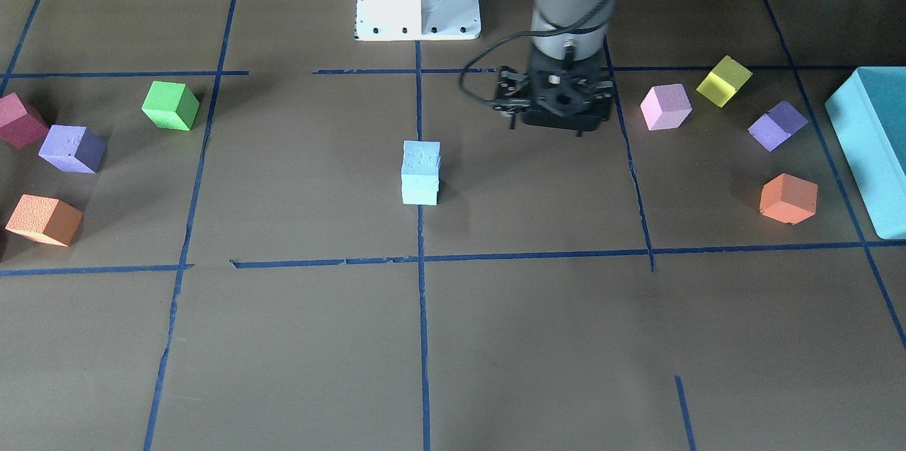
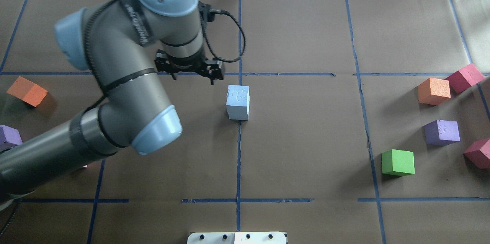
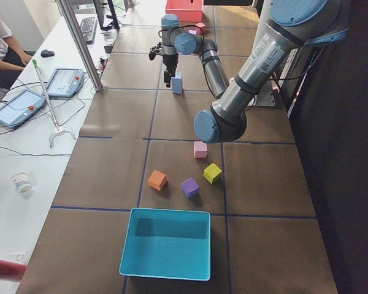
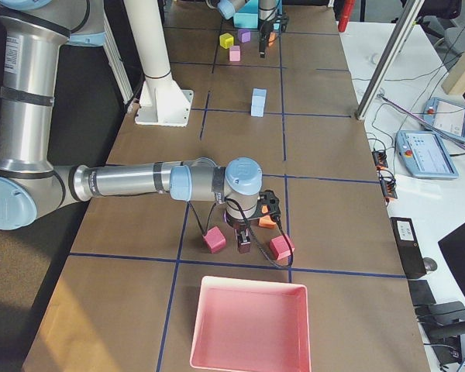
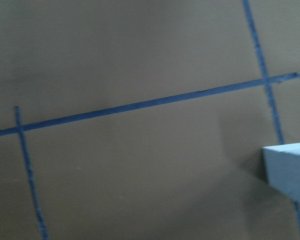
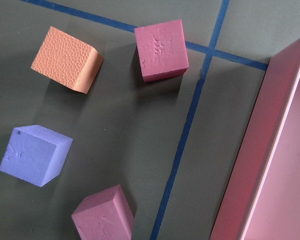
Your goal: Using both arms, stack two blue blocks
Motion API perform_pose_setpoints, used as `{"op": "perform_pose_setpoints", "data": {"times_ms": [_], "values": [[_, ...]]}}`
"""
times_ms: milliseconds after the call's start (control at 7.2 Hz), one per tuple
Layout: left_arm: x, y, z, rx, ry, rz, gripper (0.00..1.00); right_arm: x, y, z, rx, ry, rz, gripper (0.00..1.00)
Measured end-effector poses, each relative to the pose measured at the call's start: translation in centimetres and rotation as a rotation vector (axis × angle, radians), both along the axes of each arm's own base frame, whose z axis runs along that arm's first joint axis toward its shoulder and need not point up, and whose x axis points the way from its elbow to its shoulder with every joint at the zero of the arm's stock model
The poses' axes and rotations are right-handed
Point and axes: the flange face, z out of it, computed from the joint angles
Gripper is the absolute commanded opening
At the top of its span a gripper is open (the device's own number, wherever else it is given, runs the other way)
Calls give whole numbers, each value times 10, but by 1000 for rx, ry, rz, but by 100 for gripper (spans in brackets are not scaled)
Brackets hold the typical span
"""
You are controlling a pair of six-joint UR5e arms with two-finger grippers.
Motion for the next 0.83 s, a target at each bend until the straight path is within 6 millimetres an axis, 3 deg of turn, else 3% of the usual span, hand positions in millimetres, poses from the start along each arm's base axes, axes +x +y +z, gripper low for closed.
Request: {"op": "perform_pose_setpoints", "data": {"times_ms": [278,417,556,694,833], "values": [[-158,-21,127,14,-11,85,100,0,0,0,-3,-1,3,99],[-229,-16,187,-3,5,94,100,0,0,0,-4,-1,5,99],[-286,2,243,-41,8,78,100,0,0,0,-5,-1,5,99],[-318,27,293,-93,6,66,100,-1,0,0,-6,-1,5,100],[-336,48,334,-125,5,57,100,-2,0,0,-7,-1,2,100]]}}
